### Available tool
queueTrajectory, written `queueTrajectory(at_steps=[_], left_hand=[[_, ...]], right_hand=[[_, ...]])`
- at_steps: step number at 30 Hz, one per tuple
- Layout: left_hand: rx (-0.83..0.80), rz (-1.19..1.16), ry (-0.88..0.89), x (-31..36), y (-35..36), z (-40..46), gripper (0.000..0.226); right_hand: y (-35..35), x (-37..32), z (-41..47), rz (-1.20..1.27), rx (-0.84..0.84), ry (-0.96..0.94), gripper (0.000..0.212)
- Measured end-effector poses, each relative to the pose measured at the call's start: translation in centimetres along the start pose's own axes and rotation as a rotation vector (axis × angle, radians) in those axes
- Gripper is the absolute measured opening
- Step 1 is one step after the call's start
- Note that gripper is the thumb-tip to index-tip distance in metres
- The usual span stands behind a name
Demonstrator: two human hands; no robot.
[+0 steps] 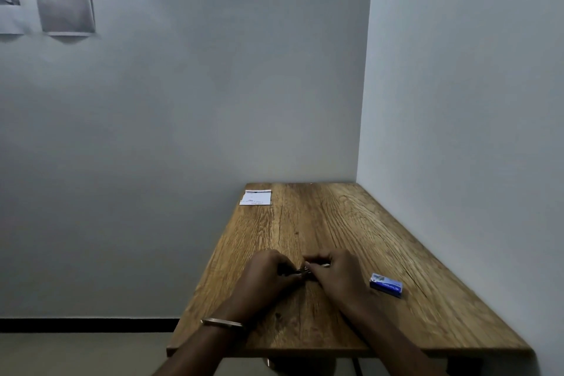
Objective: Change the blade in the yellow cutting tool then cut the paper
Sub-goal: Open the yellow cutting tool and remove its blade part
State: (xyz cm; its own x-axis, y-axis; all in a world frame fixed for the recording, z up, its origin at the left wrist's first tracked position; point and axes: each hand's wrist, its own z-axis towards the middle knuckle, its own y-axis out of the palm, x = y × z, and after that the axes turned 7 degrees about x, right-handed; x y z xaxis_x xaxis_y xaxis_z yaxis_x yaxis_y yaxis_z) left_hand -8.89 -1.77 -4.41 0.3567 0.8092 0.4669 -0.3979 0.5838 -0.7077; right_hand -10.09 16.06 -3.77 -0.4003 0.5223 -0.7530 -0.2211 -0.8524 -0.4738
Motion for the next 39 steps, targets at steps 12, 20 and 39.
queueTrajectory(at_steps=[12, 20, 39], left_hand=[[0.051, 0.037, 0.028, 0.1, -0.4, -0.1, 0.010], [0.079, 0.060, 0.085, 0.5, -0.5, -0.6, 0.035], [0.079, 0.060, 0.126, 0.8, -0.6, -0.3, 0.030]], right_hand=[[0.6, -1.1, -1.5, -0.150, -0.122, -0.285, 0.033], [0.1, -1.2, -1.7, -0.112, -0.145, -0.223, 0.033], [-0.6, -1.2, -1.2, -0.052, -0.044, -0.073, 0.022]])
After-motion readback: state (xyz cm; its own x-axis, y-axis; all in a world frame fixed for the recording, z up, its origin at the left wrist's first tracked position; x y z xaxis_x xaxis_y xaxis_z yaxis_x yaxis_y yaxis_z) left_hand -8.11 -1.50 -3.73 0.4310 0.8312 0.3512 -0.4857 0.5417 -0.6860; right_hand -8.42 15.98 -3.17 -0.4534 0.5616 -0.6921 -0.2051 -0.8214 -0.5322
